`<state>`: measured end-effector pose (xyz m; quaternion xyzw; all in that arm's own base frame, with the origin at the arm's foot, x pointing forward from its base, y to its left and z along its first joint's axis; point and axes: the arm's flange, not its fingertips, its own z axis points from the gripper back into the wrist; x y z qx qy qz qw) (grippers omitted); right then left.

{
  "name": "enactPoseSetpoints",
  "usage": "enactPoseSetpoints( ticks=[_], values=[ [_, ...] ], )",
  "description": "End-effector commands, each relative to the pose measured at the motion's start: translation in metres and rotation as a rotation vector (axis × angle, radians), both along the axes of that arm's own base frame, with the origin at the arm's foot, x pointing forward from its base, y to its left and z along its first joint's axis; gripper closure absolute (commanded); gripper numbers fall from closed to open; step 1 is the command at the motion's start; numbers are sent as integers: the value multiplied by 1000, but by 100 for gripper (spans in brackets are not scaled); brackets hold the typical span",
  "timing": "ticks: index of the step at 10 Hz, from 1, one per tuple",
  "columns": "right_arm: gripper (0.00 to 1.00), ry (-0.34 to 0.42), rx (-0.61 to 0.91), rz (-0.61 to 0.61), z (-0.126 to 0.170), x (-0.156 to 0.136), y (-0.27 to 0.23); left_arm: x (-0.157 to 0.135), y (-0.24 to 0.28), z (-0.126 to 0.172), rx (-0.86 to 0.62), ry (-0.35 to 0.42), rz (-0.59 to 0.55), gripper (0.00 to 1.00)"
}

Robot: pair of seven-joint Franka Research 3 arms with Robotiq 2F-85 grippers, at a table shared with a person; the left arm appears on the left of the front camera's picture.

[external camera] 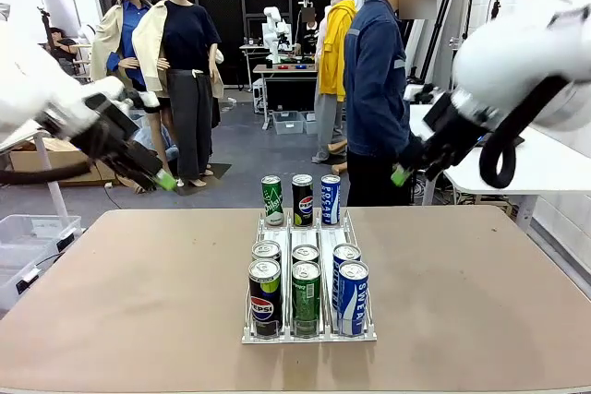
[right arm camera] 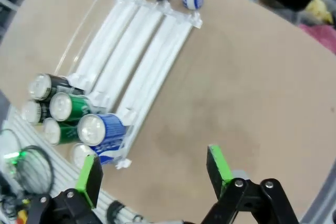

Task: Retrieve and hand over the desired beverage to the person.
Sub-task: Pick up a can of the same type that the person held from the Automatic Can Dispenser.

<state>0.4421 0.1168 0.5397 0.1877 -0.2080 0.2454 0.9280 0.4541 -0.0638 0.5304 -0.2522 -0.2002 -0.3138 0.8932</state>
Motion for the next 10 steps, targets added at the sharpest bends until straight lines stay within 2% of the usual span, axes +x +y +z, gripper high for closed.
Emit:
enactPoseSetpoints(
  ticks=[1,4,7,10],
  values=[
    [0,54,159,-16,15,6,-47,20,40,-4,-112,105,20,0],
    [0,80,363,-55,28,-16,-132,18,99,-22,-323,142,81,0],
    [0,-27,614,-62,21,-64,-200,6,155,-32,-582,116,156,0],
    [0,-43,711,-97,-6,-88,-243,2,171,-26,-647,86,180,0]
  ],
)
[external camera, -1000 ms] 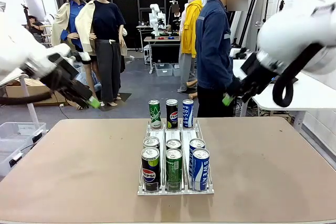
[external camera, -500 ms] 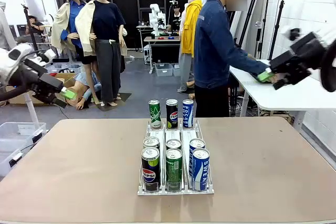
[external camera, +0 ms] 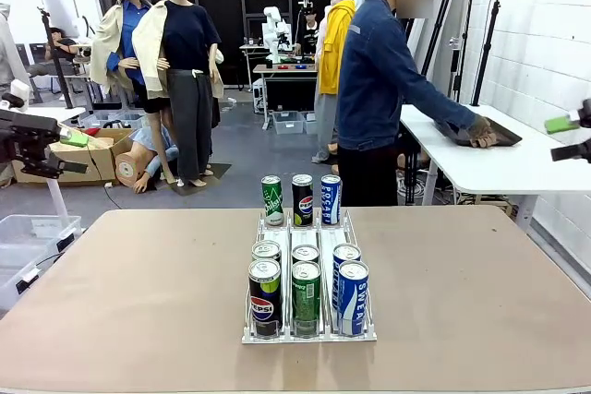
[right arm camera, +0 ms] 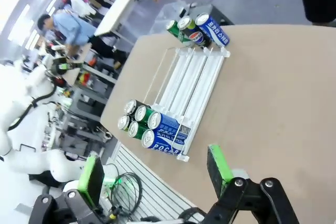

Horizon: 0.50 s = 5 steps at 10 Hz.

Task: Retrieve and hand over the desired beverage to the person.
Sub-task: Pick up a can of the same type that the person held from the Automatic Can Dispenser.

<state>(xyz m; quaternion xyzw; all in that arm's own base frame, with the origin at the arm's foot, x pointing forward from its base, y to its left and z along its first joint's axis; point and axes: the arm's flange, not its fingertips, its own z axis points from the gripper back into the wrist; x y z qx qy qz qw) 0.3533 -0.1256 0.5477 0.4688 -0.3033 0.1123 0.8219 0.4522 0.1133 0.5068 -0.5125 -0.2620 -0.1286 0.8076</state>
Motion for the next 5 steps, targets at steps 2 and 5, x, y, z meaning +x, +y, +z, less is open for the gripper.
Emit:
enactPoseSetpoints(
  ticks=[2,5],
  values=[
    [0,-28,59,26,-32,-7,-6,3,-4,1,-16,-42,-15,0],
    [0,-50,85,34,-43,-13,-13,4,-2,-7,1,-51,-22,0]
  ],
)
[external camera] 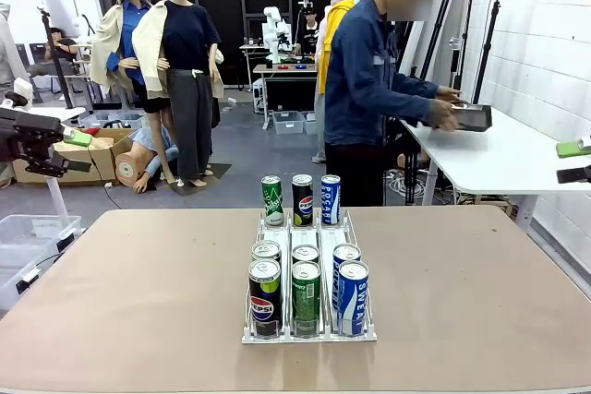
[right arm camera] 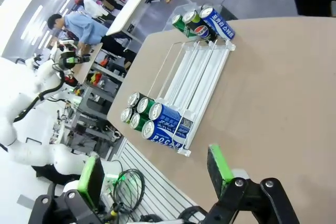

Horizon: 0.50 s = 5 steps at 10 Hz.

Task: Retrieve and hand over the desired beverage to the person.
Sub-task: Pick up a can of the same type that the person held from the Automatic Can Dispenser.

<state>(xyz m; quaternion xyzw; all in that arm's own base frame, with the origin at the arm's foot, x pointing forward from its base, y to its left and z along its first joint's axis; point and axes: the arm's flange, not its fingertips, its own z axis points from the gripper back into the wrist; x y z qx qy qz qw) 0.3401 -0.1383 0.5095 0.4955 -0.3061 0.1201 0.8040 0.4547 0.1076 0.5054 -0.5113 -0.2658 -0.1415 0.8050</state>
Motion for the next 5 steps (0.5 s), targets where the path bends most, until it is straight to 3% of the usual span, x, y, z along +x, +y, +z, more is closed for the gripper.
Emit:
enactPoseSetpoints(
  ticks=[1,5],
  values=[
    [0,-38,41,-5,-5,-1,-1,0,5,-7,2,-37,-14,0],
    [0,-13,24,-8,0,-1,-2,0,3,-4,10,-23,-9,0]
  ],
)
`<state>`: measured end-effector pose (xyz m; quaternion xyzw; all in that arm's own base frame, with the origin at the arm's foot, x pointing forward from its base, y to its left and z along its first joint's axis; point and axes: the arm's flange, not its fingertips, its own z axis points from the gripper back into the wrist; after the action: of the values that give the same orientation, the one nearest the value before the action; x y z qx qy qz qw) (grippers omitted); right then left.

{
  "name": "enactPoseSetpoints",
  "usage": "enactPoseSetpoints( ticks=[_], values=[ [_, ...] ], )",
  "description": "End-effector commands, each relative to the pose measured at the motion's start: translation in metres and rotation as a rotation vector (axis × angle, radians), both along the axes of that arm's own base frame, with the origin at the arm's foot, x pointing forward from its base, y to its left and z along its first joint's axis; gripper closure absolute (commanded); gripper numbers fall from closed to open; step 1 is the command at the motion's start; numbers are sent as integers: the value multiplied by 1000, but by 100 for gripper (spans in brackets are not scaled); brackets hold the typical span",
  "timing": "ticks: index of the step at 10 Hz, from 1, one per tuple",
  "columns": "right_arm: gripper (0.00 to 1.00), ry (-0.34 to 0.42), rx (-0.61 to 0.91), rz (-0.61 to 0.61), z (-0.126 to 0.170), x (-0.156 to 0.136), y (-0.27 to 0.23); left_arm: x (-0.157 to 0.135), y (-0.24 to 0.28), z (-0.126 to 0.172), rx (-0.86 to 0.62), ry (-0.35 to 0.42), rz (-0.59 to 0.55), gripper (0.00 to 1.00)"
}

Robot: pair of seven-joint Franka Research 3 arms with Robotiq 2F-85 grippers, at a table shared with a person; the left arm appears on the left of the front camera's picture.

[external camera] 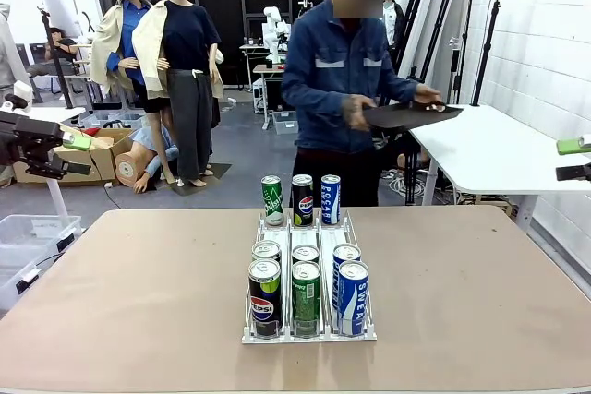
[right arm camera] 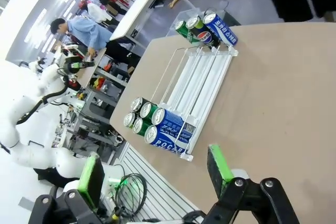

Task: Retrieve and hand over the desired beverage to the person.
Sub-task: Pick up a can of the same type that the person held from the Automatic Can Dispenser.

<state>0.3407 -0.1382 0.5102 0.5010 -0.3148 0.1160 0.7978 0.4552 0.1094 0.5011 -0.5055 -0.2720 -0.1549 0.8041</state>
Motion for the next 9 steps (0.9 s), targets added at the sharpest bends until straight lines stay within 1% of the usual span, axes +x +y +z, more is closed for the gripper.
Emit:
enactPoseSetpoints(
  ticks=[1,9],
  values=[
    [0,-1,5,2,-1,-1,-2,0,1,0,-4,3,4,0],
    [0,-1,5,2,-1,-1,-2,0,1,0,-4,3,4,0]
  ],
)
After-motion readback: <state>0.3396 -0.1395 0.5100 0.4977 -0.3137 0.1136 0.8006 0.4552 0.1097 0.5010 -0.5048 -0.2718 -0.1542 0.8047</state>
